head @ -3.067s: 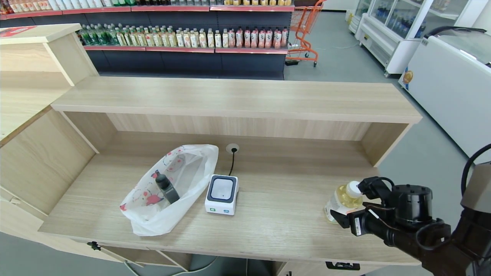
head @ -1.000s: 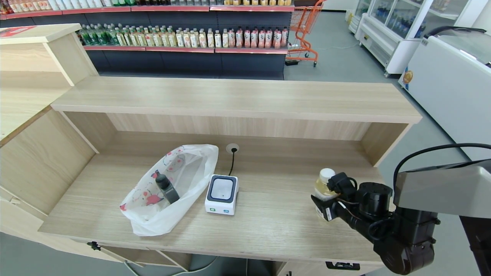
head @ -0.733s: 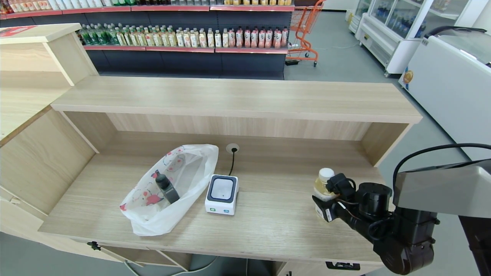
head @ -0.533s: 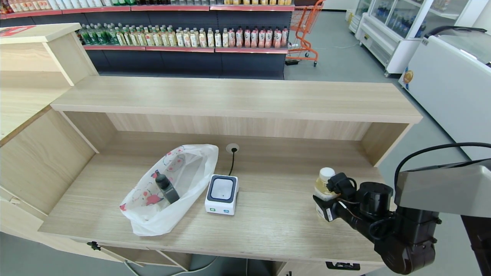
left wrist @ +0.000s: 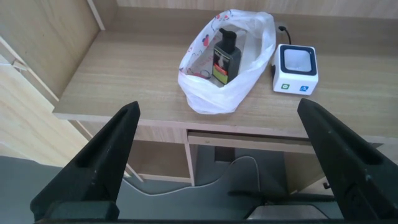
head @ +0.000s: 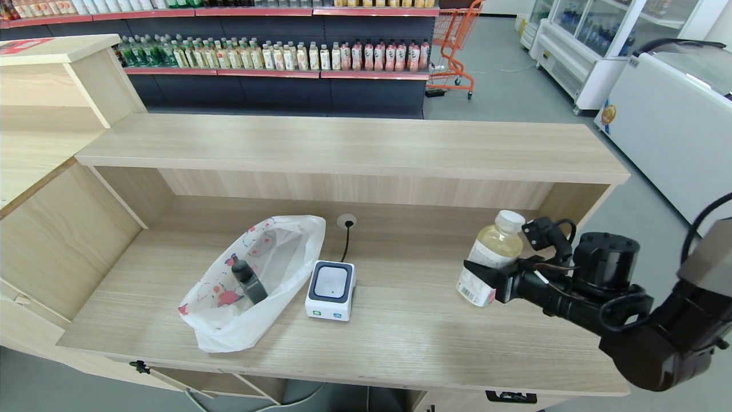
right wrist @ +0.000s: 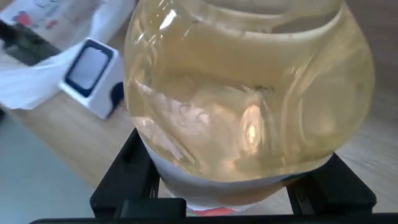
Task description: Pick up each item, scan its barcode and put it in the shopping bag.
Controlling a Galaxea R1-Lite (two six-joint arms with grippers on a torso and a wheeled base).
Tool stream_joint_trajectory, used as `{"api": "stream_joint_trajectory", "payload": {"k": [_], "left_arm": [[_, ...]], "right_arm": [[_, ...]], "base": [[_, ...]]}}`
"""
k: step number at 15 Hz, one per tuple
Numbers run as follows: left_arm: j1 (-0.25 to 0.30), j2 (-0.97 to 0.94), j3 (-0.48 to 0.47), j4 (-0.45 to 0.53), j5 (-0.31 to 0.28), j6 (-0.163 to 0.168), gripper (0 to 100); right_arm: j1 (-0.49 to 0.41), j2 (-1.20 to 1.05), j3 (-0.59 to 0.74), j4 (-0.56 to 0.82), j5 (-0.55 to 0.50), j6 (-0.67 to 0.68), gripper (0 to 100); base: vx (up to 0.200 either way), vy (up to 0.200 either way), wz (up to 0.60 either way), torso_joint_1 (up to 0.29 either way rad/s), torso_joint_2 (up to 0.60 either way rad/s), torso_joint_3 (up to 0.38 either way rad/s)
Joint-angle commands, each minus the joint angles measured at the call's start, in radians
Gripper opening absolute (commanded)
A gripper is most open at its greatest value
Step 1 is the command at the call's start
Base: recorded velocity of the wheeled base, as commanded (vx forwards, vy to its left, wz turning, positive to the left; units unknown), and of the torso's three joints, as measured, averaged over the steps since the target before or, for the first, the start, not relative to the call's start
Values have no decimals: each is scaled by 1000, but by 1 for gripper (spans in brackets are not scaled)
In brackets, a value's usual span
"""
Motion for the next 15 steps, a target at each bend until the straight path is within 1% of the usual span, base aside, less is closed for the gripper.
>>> {"api": "stream_joint_trajectory", "payload": {"k": [1,2,5,8,11,13,15], "left_arm": [[0,1,0,0,0,0,100],[0,1,0,0,0,0,100],[0,1,0,0,0,0,100],[0,0,0,0,0,0,100],[0,1,0,0,0,0,100],[0,1,0,0,0,0,100],[0,1,0,0,0,0,100]], "right_arm": [[32,-252,15,158,162,95,0],[55,-318,17,237,225,131,0],[122,-388,18,333,314,184,0],[176,-408,32,359,323,250,0],[202,-462,24,395,326,317,0],[207,-477,23,441,328,323,0],[224,-477,26,458,328,346,0]], "base": [[0,0,0,0,0,0],[0,0,0,0,0,0],[0,0,0,0,0,0],[0,0,0,0,0,0],[0,0,0,0,0,0],[0,0,0,0,0,0],[0,0,0,0,0,0]]}}
